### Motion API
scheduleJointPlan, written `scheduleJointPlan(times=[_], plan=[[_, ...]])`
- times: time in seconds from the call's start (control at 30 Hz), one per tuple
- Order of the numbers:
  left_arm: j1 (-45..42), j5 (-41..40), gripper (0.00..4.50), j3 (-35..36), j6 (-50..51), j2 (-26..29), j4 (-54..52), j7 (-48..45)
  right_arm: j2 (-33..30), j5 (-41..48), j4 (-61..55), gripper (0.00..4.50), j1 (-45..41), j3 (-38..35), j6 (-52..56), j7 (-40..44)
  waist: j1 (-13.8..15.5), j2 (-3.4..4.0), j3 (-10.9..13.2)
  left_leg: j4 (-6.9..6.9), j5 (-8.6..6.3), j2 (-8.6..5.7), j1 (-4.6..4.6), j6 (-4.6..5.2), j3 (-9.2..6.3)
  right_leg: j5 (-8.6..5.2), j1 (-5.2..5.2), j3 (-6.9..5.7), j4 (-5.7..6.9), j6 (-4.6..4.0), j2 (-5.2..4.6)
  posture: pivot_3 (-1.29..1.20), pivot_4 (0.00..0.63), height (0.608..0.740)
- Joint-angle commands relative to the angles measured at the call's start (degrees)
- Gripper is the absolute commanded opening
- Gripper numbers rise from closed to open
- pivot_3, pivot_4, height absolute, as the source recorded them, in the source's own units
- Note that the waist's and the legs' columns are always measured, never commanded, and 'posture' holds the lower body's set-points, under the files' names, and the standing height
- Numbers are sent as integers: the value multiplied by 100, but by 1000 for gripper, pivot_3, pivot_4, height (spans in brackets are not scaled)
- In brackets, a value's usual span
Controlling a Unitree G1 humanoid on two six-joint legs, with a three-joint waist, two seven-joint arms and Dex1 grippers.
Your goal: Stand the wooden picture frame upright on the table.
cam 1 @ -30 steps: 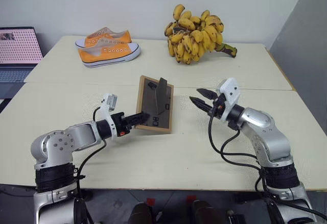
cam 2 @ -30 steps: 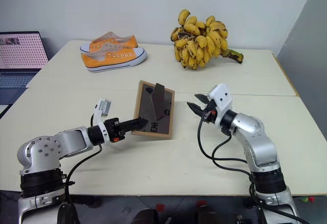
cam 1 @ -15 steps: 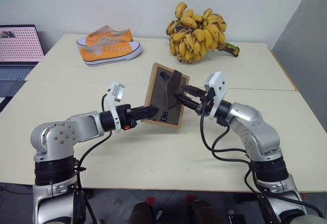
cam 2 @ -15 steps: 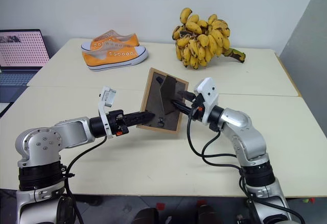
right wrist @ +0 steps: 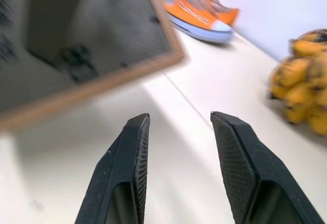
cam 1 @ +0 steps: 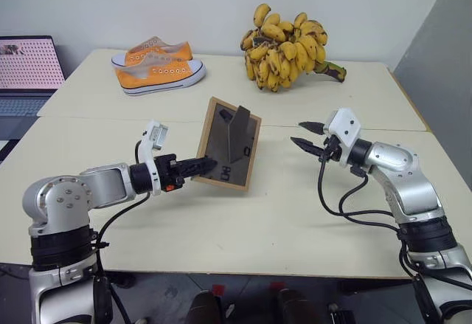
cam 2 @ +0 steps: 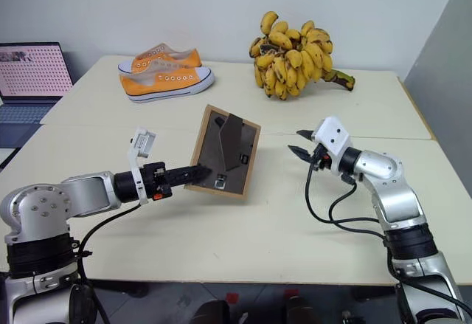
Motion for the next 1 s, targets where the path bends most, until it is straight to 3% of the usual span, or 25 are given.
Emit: scheduleJointPlan(times=[0.03, 0.17, 0.27, 0.37, 0.5, 0.6, 1.0], plan=[[-246, -625, 1301, 257, 511, 137, -280, 29, -16, -741, 884, 2574, -427, 58, -1605, -471, -13, 2, 4, 2, 0, 1, 0, 0, -1, 0, 0, -2, 1, 0, 0, 0, 150, 740], [-447, -1080, 1301, 378, 970, 221, -279, 208, -335, -2344, 1979, 3343, -807, 534, -3947, -1616, -18, 2, 5, 3, 1, 0, 0, 1, 0, 0, -1, -1, 4, 0, -2, 0, 150, 740], [-616, -1627, 1301, 339, 1014, 337, -145, 470, -634, -3806, 2545, 3343, -1141, 885, -5285, -3032, -17, 2, 5, 3, 1, -1, 0, -1, -1, 0, -1, 0, 5, 0, -3, 0, 150, 740], [-732, -1940, 1301, 278, 1013, 395, -57, 731, -850, -5067, 2696, 3343, -1339, 1119, -5958, -4499, -12, 2, 5, 4, 3, -3, 0, -3, -1, 1, -2, 0, 8, -1, -8, 0, 150, 740], [-816, -2439, 1301, 175, 873, 489, 128, 1169, -925, -6050, 2805, 3343, -1493, 1289, -6142, -5987, -7, 2, 5, 10, 13, -10, 0, -19, -6, 1, -5, 0, 24, -1, -12, 0, 150, 740], [-829, -2781, 1301, 51, 710, 564, 232, 1466, -876, -6444, 2854, 3343, -1585, 1386, -6043, -6637, -7, 2, 5, 12, 27, -21, 2, -30, -13, 0, -9, 2, 45, -1, -17, 0, 150, 740], [-950, -4504, 1301, -903, -390, 1073, 393, 2539, -524, -6942, 2975, 3343, -1567, 1920, -5644, -7616, -8, 0, 5, 15, 45, -44, 5, -15, -46, 1, -10, -8, 88, -2, -25, 0, 150, 740]])
